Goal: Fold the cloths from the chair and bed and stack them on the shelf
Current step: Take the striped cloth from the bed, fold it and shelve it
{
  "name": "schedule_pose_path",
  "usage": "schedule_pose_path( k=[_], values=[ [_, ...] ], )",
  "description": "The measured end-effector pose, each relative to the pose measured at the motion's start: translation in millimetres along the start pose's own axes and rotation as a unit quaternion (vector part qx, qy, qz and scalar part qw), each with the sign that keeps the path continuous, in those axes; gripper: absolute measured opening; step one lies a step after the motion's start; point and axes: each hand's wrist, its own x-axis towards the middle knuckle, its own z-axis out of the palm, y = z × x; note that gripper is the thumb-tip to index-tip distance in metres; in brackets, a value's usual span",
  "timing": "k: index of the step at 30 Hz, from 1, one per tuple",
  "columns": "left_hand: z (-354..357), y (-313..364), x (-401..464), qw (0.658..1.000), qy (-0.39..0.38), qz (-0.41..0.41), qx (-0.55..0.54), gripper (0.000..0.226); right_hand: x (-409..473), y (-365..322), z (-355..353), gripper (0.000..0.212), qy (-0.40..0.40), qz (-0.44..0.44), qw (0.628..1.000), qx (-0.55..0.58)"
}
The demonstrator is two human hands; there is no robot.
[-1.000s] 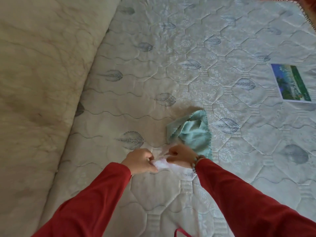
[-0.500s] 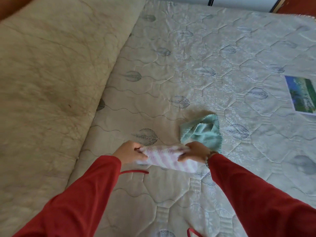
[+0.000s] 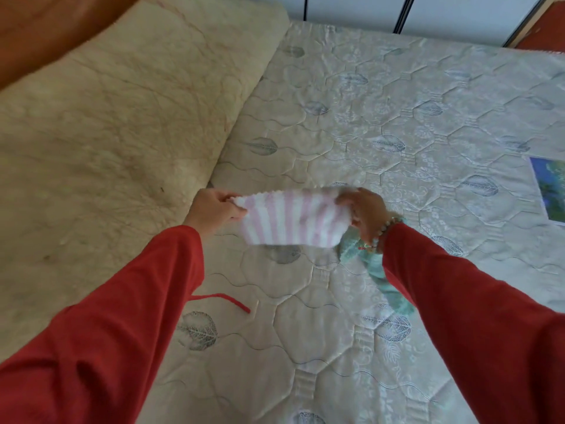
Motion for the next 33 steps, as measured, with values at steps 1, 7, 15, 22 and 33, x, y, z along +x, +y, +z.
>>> schedule_pose_path(
  k=[1,7,15,22,33],
  values=[
    [-4.9,-3.0,-0.9,1.000,0.012,-0.002,0.011,0.022,0.2,0.8,-1.1,0.016,-0.005,0.017,0.999,0.032],
    [-3.9,-59.1,-15.0,0.993,-0.026,-0.086,0.075,0.023,-4.8,58.9,-9.0,0.012,-0.046,0.050,0.993,-0.098],
    [40.6,-201.2,-45.3,0.958,-0.153,-0.198,0.142,0.023,-4.8,200.5,-24.6,0.050,-0.236,0.165,0.861,-0.420],
    [52.3,-224.9,-43.1,0.965,-0.105,-0.228,0.075,0.015,2.0,213.0,-24.1,0.060,-0.234,0.201,0.892,-0.331],
    [44.0,-199.8,34.0,0.975,-0.067,-0.186,0.107,0.008,69.0,177.4,-1.4,0.050,-0.192,0.165,0.921,-0.295]
  ],
)
